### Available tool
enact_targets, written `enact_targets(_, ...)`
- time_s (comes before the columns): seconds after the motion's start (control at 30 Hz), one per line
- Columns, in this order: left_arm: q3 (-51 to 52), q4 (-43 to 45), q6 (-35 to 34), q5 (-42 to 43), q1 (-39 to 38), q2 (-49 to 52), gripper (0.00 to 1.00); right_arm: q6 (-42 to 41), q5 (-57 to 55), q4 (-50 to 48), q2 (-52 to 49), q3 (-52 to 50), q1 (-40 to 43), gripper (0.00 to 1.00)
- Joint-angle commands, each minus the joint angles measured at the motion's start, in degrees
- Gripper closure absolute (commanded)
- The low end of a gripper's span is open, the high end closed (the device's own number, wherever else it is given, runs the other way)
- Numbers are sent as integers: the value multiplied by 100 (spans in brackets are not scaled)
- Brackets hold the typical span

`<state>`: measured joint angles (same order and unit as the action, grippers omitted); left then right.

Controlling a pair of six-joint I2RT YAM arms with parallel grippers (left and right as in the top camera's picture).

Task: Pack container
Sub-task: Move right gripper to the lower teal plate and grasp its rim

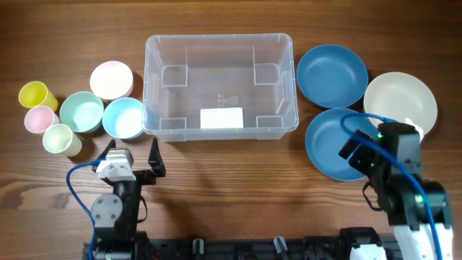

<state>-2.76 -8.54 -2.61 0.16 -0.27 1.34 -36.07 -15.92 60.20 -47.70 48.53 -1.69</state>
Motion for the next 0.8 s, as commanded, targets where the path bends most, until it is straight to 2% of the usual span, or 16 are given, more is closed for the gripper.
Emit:
enact_targets(0.0, 52, 24, 90, 87, -31, 17, 0, -964, -400, 24, -404, 68, 286, 0)
enact_targets(0.2, 52, 24, 90, 90, -31, 17, 0, -813, 195, 52, -1180, 57, 1167, 0)
enact_targets(0.47, 52, 24, 90, 87, -31, 17, 0, 706, 1239, -24, -1471, 52, 2623, 1)
enact_targets(0.53, 52, 24, 90, 87, -31, 17, 0, 1078, 1589, -170, -1471, -2, 2837, 4)
enact_targets(0.77, 52, 24, 92, 87, -31, 17, 0, 1362, 2055, -1694, -1480, -1377, 2865, 15)
